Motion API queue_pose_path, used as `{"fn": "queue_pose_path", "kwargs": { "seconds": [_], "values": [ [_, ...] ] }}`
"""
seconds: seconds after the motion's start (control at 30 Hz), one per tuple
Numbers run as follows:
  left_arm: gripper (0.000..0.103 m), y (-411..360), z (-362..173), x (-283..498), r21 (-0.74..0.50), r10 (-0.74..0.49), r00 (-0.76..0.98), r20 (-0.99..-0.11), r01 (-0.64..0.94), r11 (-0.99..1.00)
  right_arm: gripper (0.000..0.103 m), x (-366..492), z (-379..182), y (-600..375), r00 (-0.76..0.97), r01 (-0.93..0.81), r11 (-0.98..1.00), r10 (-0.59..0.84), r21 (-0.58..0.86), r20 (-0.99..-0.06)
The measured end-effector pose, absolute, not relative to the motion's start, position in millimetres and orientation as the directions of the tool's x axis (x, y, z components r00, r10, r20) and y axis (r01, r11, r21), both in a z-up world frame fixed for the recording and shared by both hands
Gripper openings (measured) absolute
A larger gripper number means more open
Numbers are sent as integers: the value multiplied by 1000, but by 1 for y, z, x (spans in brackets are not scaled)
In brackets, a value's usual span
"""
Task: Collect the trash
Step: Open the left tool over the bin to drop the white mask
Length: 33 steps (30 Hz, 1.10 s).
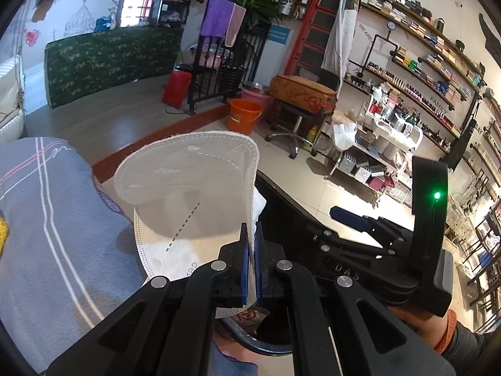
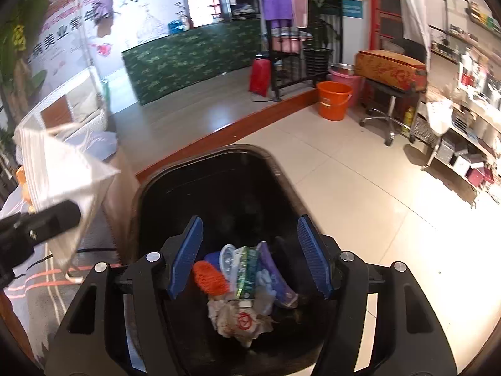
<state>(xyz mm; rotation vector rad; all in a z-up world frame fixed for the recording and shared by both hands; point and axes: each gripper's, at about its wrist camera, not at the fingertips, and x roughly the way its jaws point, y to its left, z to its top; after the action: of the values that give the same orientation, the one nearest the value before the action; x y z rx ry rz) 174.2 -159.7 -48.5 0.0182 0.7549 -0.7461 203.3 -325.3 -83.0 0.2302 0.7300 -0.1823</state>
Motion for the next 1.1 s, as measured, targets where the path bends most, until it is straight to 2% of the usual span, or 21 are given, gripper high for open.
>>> {"fn": "queue_pose_path", "kwargs": {
  "seconds": [0.23, 0.67, 0.73, 0.77, 0.8, 0.83, 0.9, 1.03, 1.1],
  "values": [
    [4, -179, -58, 176, -247, -615, 442, -654, 643, 725, 63, 199, -88, -348, 713, 317, 938, -137, 142, -688],
    [4, -207, -77, 178, -224, -590, 389, -707, 668, 709, 63, 196, -91, -364, 709, 351, 925, -158, 149, -687],
    [7, -210, -79, 179, -224, -582, 384, -716, 664, 713, 64, 195, -92, -366, 708, 354, 923, -157, 153, -689],
    [10, -213, -80, 180, -224, -579, 381, -720, 662, 715, 66, 195, -93, -366, 707, 355, 922, -155, 156, -690],
    [24, -214, -81, 180, -228, -579, 376, -724, 662, 714, 67, 195, -93, -367, 707, 357, 921, -155, 158, -690],
    [46, -215, -82, 179, -236, -582, 370, -724, 660, 713, 67, 194, -93, -368, 707, 360, 919, -156, 161, -690],
    [65, -212, -82, 178, -260, -601, 364, -712, 658, 707, 67, 193, -93, -369, 708, 362, 918, -157, 163, -689],
    [76, -212, -85, 174, -224, -569, 365, -736, 663, 714, 67, 192, -93, -373, 707, 370, 914, -162, 165, -689],
    [78, -210, -85, 174, -205, -554, 376, -743, 660, 723, 68, 191, -93, -373, 708, 373, 913, -163, 168, -687]
  ]
}}
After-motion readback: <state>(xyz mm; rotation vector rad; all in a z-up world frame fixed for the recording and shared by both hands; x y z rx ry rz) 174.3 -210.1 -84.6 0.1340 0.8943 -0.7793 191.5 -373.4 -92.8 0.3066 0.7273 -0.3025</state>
